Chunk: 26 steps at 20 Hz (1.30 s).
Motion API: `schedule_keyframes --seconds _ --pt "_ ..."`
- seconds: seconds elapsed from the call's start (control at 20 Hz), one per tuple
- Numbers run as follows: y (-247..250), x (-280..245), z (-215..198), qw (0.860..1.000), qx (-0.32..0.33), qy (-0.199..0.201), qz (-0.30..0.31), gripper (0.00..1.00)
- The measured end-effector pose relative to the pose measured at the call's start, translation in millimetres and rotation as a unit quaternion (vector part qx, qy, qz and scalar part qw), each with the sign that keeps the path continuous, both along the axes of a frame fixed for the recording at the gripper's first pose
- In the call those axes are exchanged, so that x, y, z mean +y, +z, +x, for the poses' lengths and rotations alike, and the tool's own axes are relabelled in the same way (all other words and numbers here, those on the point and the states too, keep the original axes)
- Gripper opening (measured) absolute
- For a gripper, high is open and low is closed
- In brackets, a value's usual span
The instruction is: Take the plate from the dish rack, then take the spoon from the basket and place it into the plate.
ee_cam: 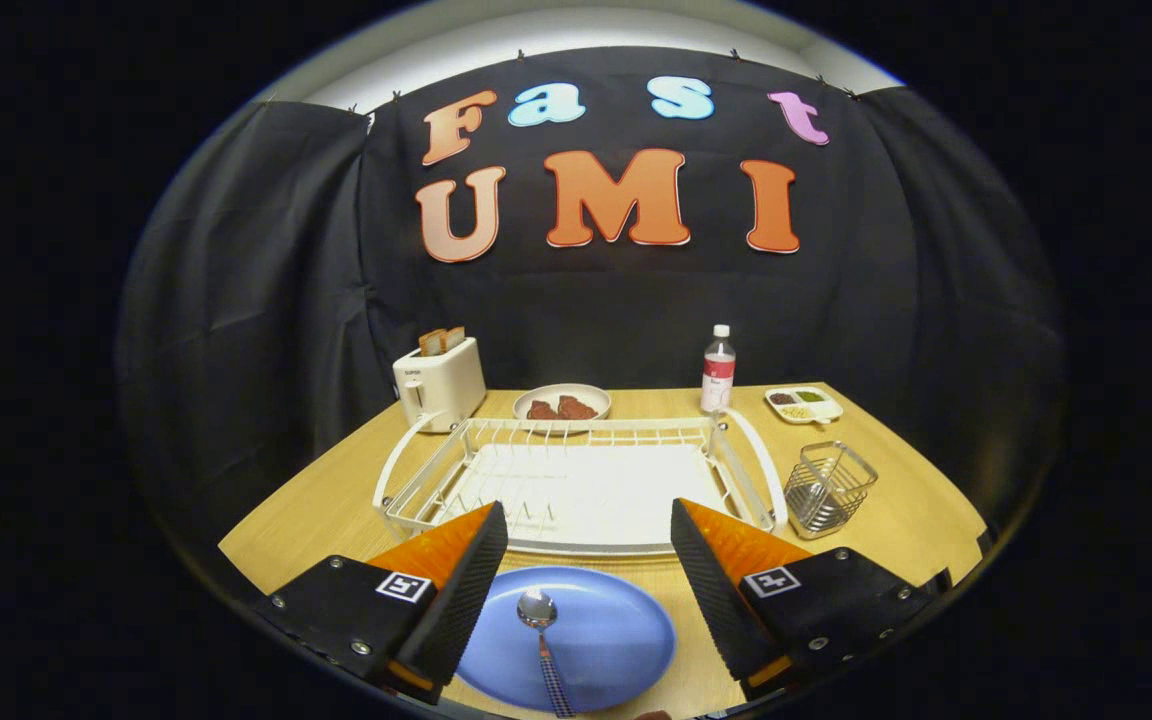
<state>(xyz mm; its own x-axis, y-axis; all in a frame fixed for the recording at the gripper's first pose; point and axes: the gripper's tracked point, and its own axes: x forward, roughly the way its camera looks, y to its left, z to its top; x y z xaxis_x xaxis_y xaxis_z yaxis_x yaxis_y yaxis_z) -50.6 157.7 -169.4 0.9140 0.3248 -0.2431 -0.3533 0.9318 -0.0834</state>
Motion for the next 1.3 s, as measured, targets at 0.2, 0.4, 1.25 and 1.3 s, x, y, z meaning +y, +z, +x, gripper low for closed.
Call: schedule_keyframes --seconds 0.2,0.4,1.25,1.3 --pt "47.9 -20.0 18.4 0.999 -0.025 -0.023 0.005 0.97" --pt "84.8 -41.7 41.7 0.998 -0.039 -0.049 0.009 0.97" --pt "124.4 -105.7 64.7 0.993 -0.054 -0.094 0.050 0.97" --pt "125.5 -110.2 63.9 0.993 -0.056 -0.096 0.049 0.97"
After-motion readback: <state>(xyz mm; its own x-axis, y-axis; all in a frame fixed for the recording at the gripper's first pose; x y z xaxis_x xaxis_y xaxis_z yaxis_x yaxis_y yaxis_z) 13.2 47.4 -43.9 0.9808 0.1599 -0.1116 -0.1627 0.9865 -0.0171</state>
